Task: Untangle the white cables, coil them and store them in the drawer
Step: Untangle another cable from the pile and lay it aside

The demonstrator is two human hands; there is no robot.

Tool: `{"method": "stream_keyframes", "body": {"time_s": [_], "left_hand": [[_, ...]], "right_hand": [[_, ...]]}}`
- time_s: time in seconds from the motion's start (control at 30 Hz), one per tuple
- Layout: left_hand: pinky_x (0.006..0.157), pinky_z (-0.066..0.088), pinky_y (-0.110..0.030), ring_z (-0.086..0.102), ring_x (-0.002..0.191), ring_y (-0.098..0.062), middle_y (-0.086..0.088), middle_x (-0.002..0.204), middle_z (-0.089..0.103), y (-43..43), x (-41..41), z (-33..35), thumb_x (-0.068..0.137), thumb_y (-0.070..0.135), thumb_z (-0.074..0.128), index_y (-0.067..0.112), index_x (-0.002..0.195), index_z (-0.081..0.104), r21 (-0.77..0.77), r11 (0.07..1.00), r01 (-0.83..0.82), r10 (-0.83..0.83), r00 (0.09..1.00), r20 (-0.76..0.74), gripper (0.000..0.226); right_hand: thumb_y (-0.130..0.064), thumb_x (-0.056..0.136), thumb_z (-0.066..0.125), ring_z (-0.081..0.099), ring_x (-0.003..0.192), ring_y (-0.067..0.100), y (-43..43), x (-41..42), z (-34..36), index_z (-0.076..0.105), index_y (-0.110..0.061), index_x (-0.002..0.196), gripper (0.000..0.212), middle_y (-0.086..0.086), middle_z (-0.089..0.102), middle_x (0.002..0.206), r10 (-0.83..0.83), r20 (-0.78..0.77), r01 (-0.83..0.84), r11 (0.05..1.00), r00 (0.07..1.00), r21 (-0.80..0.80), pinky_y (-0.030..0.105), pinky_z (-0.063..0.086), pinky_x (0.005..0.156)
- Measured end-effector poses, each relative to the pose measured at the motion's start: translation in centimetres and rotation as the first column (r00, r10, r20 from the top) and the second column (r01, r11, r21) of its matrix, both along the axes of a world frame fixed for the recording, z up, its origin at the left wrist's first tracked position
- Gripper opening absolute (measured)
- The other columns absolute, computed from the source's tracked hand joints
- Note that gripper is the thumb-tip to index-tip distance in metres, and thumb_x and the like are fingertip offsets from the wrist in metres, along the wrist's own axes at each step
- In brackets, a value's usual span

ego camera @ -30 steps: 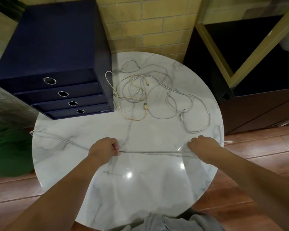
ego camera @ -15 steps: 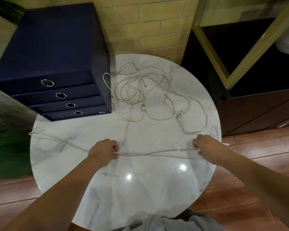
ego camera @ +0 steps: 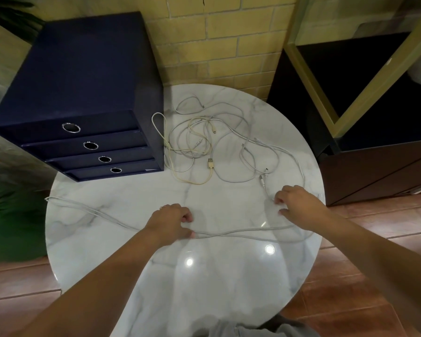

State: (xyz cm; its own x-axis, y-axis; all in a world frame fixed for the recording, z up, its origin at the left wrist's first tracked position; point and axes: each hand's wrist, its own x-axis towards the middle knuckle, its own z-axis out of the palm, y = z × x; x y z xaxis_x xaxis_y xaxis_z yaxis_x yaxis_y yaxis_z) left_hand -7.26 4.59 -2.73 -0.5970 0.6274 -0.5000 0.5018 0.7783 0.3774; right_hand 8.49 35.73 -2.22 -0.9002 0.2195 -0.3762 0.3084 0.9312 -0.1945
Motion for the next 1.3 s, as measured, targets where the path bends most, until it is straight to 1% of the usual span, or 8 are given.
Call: {"method": "stream_keyframes", "body": {"time_s": [0.13, 0.3, 0.5, 0.77, 0.9, 0.97, 1.13, 1.3], "left_hand": [[0.083, 0.043, -0.024, 0.053, 0.095, -0.01, 0.009, 0.1, 0.056, 2.1, -0.3, 0.2, 0.083, 0.048, 0.067, 0.024, 0.104, 0.064, 0.08, 0.996, -0.036, 0.034, 0.999, 0.021, 0.032], [0.083, 0.047, -0.026, 0.054, 0.088, -0.009, 0.008, 0.095, 0.055, 5.2, -0.4, 0.6, 0.091, 0.033, 0.062, 0.022, 0.097, 0.064, 0.165, 0.985, -0.055, 0.044, 0.996, 0.073, 0.013], [0.087, 0.05, -0.031, 0.057, 0.088, -0.01, 0.004, 0.099, 0.059, 8.4, 0.2, 1.7, 0.092, 0.024, 0.06, 0.02, 0.104, 0.066, 0.293, 0.952, -0.087, 0.055, 0.992, 0.114, 0.014], [0.1, 0.036, -0.024, 0.043, 0.119, -0.006, 0.017, 0.133, 0.049, 13.9, 0.2, 6.1, 0.082, 0.049, 0.068, 0.036, 0.135, 0.044, 0.5, 0.866, -0.003, 0.0, 1.0, 0.007, 0.06], [0.079, 0.046, -0.029, 0.057, 0.092, -0.005, 0.012, 0.096, 0.064, 16.8, -0.6, 10.8, 0.092, 0.042, 0.058, 0.027, 0.102, 0.065, 0.564, 0.823, 0.068, -0.007, 0.994, -0.109, 0.019], [0.069, 0.046, -0.034, 0.056, 0.074, -0.007, 0.01, 0.074, 0.061, 17.1, -1.5, 12.8, 0.095, 0.038, 0.053, 0.026, 0.083, 0.065, 0.549, 0.832, 0.078, 0.031, 0.982, -0.187, 0.02], [0.063, 0.044, -0.023, 0.054, 0.06, 0.001, 0.009, 0.07, 0.065, 15.6, -3.1, 17.9, 0.097, 0.026, 0.052, 0.027, 0.074, 0.061, 0.692, 0.721, -0.006, 0.207, 0.956, -0.208, 0.026], [0.06, 0.046, -0.015, 0.06, 0.067, 0.001, 0.011, 0.074, 0.068, 13.2, -3.9, 22.1, 0.099, 0.021, 0.05, 0.022, 0.087, 0.068, 0.83, 0.532, -0.169, 0.434, 0.896, -0.096, 0.021]], "right_hand": [[-0.031, 0.087, 0.063, 0.052, 0.097, 0.02, -0.4, -1.9, -0.3, 0.059, -0.014, 0.103, 0.024, -0.003, 0.05, 0.095, -0.107, -0.121, 0.1, 0.993, 0.987, -0.056, 0.029, 0.045, 0.075], [-0.027, 0.088, 0.059, 0.052, 0.096, 0.024, 0.1, -3.2, -1.2, 0.054, -0.013, 0.093, 0.016, 0.003, 0.049, 0.095, -0.08, 0.013, 0.08, 0.997, 0.997, 0.003, 0.028, 0.043, 0.073], [-0.024, 0.092, 0.047, 0.048, 0.068, 0.018, 0.9, -3.3, 1.5, 0.044, -0.019, 0.082, 0.011, -0.007, 0.046, 0.071, -0.042, -0.096, 0.034, 0.996, 0.995, -0.085, 0.029, 0.031, 0.061], [-0.031, 0.094, 0.052, 0.055, 0.075, 0.01, 1.4, -5.4, 9.2, 0.063, -0.022, 0.101, 0.015, -0.009, 0.057, 0.084, 0.002, -0.387, -0.148, 0.925, 0.922, -0.349, 0.027, 0.047, 0.066], [-0.031, 0.093, 0.056, 0.053, 0.072, 0.002, 1.5, -6.9, 12.9, 0.062, -0.023, 0.105, 0.016, -0.011, 0.057, 0.081, -0.04, -0.457, -0.175, 0.891, 0.888, -0.418, 0.016, 0.041, 0.061], [-0.029, 0.091, 0.059, 0.052, 0.067, 0.004, 2.0, -7.3, 14.2, 0.057, -0.024, 0.105, 0.015, -0.008, 0.056, 0.076, -0.084, -0.47, -0.158, 0.878, 0.879, -0.452, 0.019, 0.041, 0.057], [-0.02, 0.091, 0.059, 0.056, 0.076, 0.016, 4.6, -7.7, 14.5, 0.058, -0.019, 0.099, 0.008, 0.001, 0.06, 0.083, -0.067, -0.423, -0.086, 0.94, 0.904, -0.332, 0.033, 0.049, 0.069], [-0.019, 0.092, 0.058, 0.059, 0.09, 0.018, 6.8, -9.8, 14.1, 0.066, -0.013, 0.098, 0.012, -0.002, 0.064, 0.095, -0.138, -0.436, 0.018, 0.963, 0.889, -0.267, 0.033, 0.049, 0.077]]}}
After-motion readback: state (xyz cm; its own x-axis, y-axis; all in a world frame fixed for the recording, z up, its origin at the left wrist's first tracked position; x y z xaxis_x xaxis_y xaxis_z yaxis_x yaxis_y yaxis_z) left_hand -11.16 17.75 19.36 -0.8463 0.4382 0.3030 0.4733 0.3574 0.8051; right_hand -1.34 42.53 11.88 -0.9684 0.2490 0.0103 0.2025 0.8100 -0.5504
